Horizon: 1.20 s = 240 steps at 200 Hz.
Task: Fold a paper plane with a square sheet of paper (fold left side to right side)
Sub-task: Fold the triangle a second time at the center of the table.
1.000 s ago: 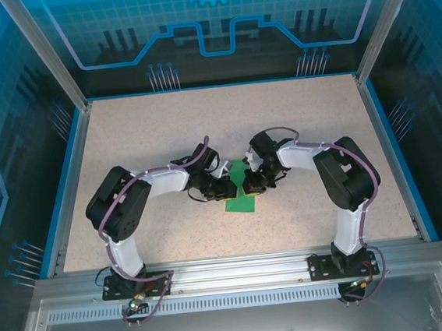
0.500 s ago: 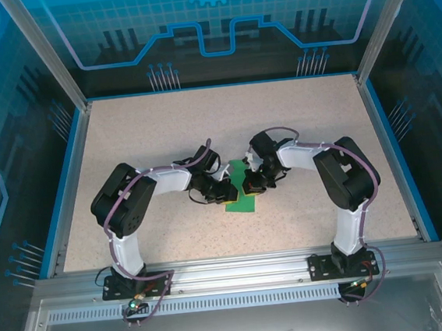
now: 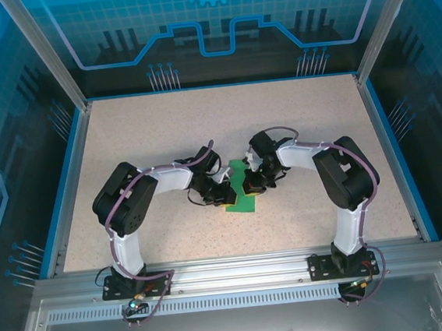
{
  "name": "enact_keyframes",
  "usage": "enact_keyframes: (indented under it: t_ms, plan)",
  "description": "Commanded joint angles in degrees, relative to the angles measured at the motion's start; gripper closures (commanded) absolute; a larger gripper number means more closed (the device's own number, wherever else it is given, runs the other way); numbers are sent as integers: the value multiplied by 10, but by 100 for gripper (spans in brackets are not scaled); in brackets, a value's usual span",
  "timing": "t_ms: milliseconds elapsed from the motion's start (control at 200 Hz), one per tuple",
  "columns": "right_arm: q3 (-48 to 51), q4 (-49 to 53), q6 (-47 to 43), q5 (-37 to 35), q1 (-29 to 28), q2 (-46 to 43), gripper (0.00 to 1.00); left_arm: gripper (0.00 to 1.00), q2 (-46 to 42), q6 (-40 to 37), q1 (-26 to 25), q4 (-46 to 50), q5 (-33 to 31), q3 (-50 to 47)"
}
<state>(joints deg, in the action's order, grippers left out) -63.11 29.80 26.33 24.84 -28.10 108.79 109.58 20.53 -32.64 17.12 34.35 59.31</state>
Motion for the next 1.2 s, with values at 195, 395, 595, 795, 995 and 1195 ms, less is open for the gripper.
enact_keyframes:
  t_ms: [195, 395, 595, 795, 995, 1195]
  plan:
    - [1, 44, 1, -39, 5, 22, 100, 86, -6, -36, -1, 59, -24, -19]
    - [1, 45, 2, -38, 5, 21, 100, 85, -29, -39, 0, 60, -25, -48]
    - [-1, 40, 0, -31, 5, 19, 100, 85, -55, -40, 4, 61, -25, -72]
    - [14, -22, 9, 6, 8, -29, 100, 85, -113, -34, 28, 54, -10, -88]
    - [65, -91, 28, -4, 34, -134, 74, 75, -194, -6, 58, 13, 2, -104]
    - [143, -118, 21, -4, 75, -208, 45, 66, -215, 47, 75, -78, -18, -123]
